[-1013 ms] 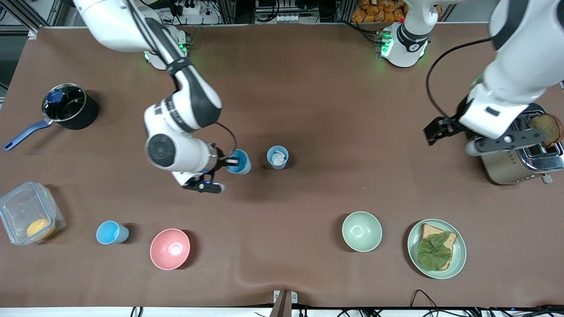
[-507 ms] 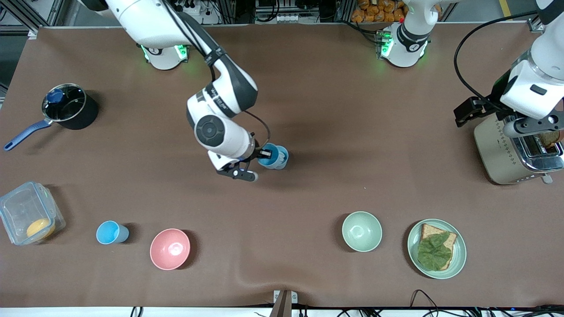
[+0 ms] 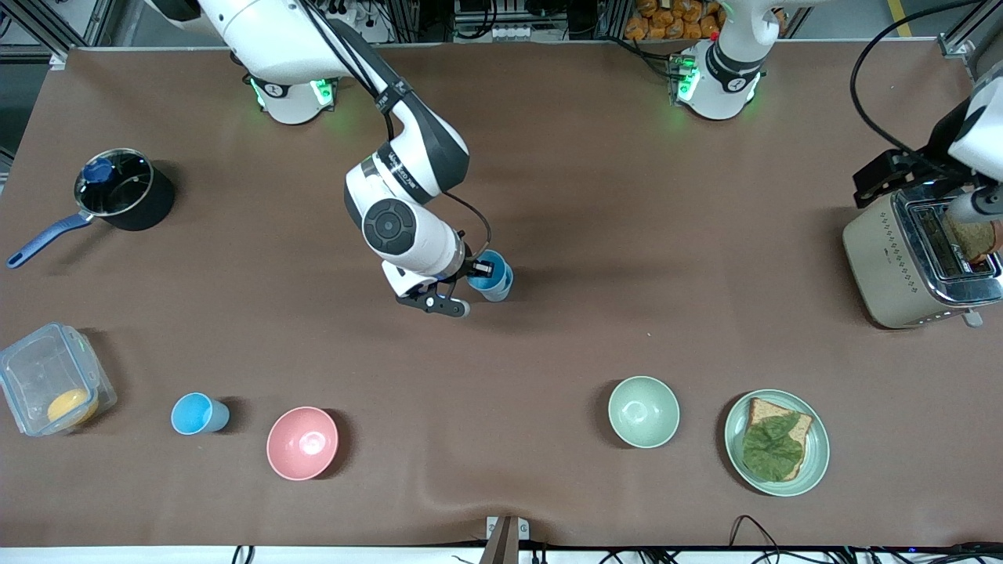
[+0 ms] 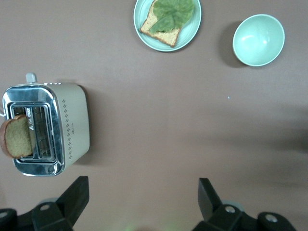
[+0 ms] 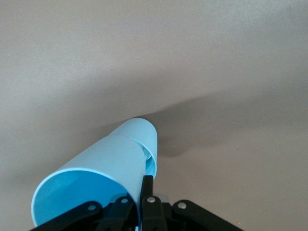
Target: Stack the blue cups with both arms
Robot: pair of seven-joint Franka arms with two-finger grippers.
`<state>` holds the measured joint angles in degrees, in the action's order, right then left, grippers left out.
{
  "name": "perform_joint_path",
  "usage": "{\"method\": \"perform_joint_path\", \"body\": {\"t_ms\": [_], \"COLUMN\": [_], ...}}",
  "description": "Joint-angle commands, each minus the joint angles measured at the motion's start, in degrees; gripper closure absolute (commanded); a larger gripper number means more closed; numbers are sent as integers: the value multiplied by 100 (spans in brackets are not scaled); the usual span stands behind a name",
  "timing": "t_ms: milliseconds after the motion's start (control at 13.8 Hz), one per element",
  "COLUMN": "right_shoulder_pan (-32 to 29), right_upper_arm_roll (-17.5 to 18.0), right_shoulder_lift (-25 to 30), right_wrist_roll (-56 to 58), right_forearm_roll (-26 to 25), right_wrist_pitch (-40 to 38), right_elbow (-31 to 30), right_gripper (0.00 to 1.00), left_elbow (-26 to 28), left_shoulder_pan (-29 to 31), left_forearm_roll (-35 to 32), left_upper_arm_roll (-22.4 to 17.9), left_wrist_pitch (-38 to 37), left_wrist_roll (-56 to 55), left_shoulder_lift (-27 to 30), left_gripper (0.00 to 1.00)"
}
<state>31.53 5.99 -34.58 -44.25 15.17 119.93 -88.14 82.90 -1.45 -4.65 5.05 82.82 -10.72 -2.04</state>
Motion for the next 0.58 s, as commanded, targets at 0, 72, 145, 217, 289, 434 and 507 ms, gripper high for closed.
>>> {"method": "perform_joint_path", "body": {"t_ms": [0,72,145,217,289,434,507], "right_shoulder_pan": [82,82,90,151,169,205,214], "right_upper_arm_roll": [-54,-54,-54,-54,-54,-54,-54], "right_shoulder_lift": [-145,-154,-172,-172,-181,-207,-216], "right_wrist_roll": [-67,-67,-84,-84,-93,-163,-163], "right_forearm_roll": [118,127,127,118,118,118,118], "right_wrist_pitch": [-31,-40,-32,-40,-32,-31,-31], "right_elbow": [148,148,139,139,130,130,130], "right_gripper": [100,100,100,100,100,100,100], "left_elbow": [24,137,173,226,296,332,332], "left_shoulder_pan": [-197,-380,-417,-408,-408,-435,-443], "left_forearm_roll": [113,183,271,281,281,272,263], "left_upper_arm_roll": [-275,-468,-539,-549,-549,-593,-619], "left_wrist_pitch": [-248,-257,-249,-257,-257,-371,-389], "left_wrist_roll": [175,211,220,228,228,220,228], "left_shoulder_lift": [237,335,344,353,397,485,494], "left_gripper": [0,0,0,0,0,0,0]}}
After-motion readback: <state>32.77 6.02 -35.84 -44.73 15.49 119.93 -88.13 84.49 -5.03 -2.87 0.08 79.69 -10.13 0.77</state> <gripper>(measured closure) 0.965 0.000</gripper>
